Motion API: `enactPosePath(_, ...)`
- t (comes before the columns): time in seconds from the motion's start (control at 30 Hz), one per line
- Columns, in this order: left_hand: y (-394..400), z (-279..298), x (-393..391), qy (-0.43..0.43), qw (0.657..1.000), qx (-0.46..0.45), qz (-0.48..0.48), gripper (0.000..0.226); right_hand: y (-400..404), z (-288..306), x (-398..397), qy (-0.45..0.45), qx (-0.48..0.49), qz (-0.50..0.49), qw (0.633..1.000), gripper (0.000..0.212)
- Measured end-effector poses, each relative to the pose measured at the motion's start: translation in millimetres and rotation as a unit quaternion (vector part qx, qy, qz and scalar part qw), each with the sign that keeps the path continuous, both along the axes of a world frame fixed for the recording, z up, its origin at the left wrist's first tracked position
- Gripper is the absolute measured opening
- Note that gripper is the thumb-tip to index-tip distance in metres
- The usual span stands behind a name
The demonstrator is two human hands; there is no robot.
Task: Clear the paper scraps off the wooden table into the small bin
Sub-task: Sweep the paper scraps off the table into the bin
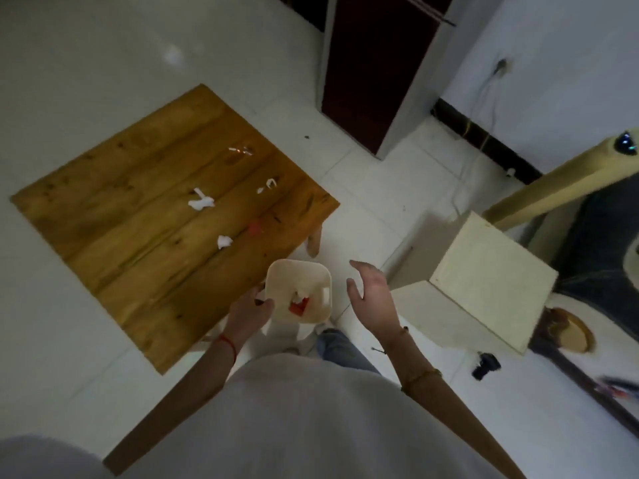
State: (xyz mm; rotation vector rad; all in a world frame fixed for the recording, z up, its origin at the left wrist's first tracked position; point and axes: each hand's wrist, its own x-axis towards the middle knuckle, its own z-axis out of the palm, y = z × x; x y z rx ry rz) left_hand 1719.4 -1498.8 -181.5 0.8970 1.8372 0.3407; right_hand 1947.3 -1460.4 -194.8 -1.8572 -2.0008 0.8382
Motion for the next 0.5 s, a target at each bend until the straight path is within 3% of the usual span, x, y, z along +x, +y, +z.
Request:
enactPosePath(0.2, 0.2, -22.2, 18.1, 0.002, 0.988, -0.032, 0.151, 0.046, 81.2, -19.9, -4.1, 0.001, -0.006, 0.176, 0.984, 0.04)
enactPosePath(0.5, 10.2, -72.9, 33.6, -0.03, 0.947, -0.096, 0.306, 0.053, 164.0, -77.6, -63.9, 0.009, -0.031, 0.32, 0.947, 0.04)
